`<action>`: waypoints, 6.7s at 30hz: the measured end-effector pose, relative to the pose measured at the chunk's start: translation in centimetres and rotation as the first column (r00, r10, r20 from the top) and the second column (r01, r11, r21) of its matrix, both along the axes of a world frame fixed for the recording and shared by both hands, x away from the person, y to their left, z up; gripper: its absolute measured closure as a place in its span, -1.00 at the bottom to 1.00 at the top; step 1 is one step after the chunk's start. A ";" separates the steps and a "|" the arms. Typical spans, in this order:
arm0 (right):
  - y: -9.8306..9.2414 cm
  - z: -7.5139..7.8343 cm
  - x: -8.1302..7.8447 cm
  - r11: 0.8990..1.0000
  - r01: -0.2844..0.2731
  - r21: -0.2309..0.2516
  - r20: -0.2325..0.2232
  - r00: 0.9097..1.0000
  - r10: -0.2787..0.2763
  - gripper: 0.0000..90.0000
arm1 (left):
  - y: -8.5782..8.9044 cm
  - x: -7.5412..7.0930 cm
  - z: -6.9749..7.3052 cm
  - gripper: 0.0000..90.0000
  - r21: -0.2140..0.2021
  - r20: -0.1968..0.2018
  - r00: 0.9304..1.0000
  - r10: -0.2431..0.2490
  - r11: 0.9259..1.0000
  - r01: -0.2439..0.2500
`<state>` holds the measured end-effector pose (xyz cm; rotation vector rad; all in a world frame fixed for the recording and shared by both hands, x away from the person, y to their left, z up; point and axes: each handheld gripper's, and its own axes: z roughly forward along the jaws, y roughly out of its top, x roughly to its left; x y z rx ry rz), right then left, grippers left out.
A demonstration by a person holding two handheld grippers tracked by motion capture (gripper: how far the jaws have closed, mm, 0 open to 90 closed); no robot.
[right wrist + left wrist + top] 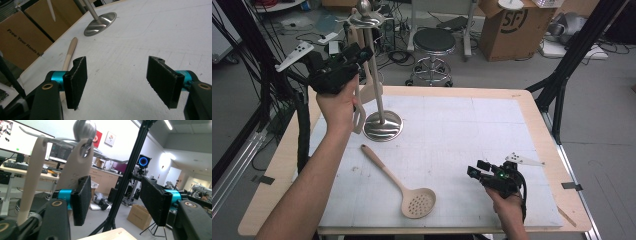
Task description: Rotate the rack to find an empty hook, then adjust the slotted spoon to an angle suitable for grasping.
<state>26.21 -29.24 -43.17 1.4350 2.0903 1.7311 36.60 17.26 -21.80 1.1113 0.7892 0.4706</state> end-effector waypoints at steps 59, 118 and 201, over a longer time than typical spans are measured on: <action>-0.3 0.1 -0.1 1.000 -0.001 0.015 0.005 1.000 0.001 -0.27 | 2.6 1.1 2.0 0.99 0.003 0.038 0.984 0.171 0.985 -0.172; 0.6 -0.4 -0.1 1.000 0.002 -0.008 -0.023 1.000 -0.002 -0.27 | 7.3 -0.6 -3.9 -0.07 -0.022 -0.013 1.000 0.026 0.999 -0.026; 3.4 2.8 0.3 0.998 -0.058 0.035 0.022 0.998 0.057 -0.28 | 11.2 -12.9 -21.0 -0.34 -0.049 -0.249 0.968 -0.030 0.999 0.018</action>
